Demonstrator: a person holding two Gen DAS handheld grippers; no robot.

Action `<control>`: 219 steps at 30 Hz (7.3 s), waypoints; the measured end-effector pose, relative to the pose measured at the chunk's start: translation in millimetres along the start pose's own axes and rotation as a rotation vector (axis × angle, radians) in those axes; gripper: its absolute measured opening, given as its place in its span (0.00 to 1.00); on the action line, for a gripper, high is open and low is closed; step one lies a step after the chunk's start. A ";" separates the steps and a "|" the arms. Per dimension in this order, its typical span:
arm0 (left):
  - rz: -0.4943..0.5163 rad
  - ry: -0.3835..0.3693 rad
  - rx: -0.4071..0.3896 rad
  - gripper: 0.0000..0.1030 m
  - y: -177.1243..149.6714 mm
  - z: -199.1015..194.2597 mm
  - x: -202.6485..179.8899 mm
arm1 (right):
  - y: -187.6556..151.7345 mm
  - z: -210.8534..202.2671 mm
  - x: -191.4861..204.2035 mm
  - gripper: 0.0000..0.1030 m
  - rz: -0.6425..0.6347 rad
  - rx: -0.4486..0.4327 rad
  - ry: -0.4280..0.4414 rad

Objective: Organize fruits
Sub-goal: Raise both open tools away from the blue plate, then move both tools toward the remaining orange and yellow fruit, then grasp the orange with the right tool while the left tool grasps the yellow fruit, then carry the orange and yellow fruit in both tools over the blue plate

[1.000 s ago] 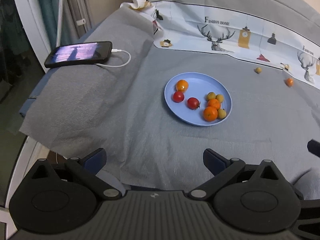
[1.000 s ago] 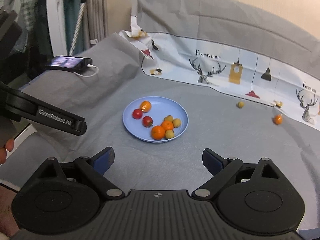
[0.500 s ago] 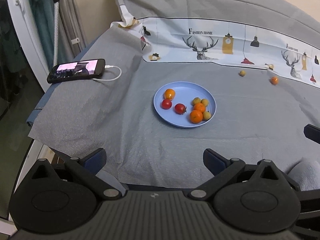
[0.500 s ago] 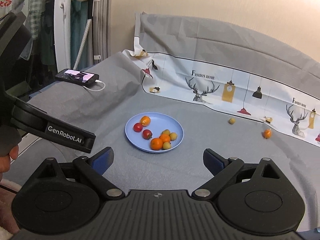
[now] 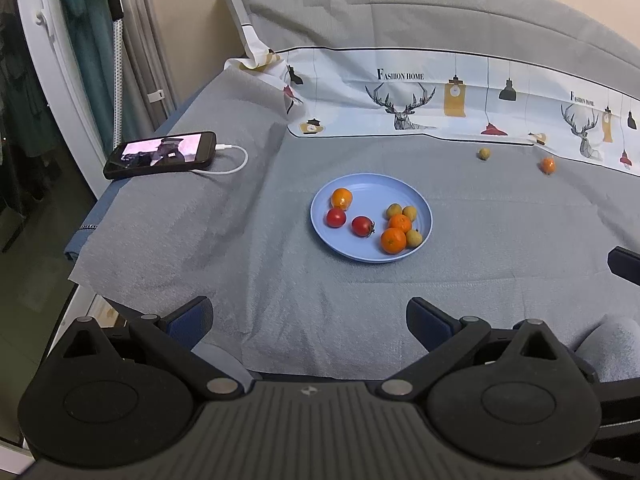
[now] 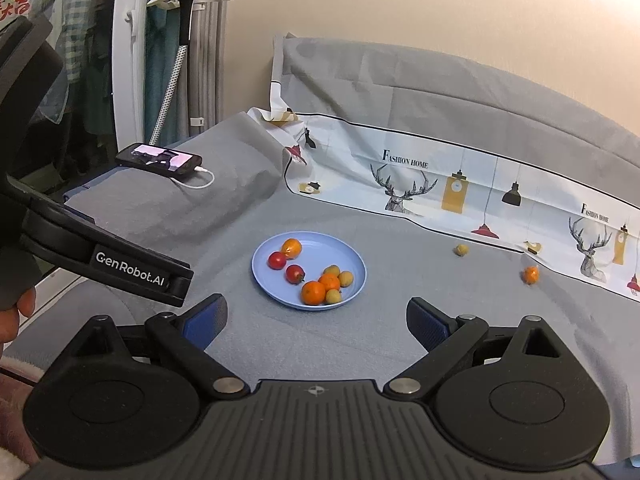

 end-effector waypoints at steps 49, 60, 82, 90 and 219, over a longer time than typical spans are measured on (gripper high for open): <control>0.130 -0.189 0.149 1.00 149.0 174.3 -158.4 | -33.5 121.8 -221.7 0.95 0.372 0.077 -0.358; 0.206 -0.270 0.168 1.00 218.2 363.4 -312.5 | -43.5 286.1 -383.2 0.96 0.430 0.102 -0.479; 0.085 -0.276 0.215 0.23 239.7 448.9 -345.8 | -52.6 407.3 -445.6 0.38 0.436 0.128 -0.460; 0.141 -0.349 0.162 0.22 220.0 356.9 -326.7 | -50.6 346.9 -427.3 0.38 0.585 0.129 -0.396; -0.091 -0.144 0.116 0.27 64.3 84.3 2.4 | -5.4 92.8 -30.2 0.38 0.164 0.183 0.104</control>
Point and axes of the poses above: each gripper's, at about its wrist camera, not at the fingertips, and z roughly the way its jaws point, x to its left, y to its top, the point moved 3 cm from there along z, roughly the way its jaws point, and after that the axes turned 1 degree about -y, right-handed, at the moved point
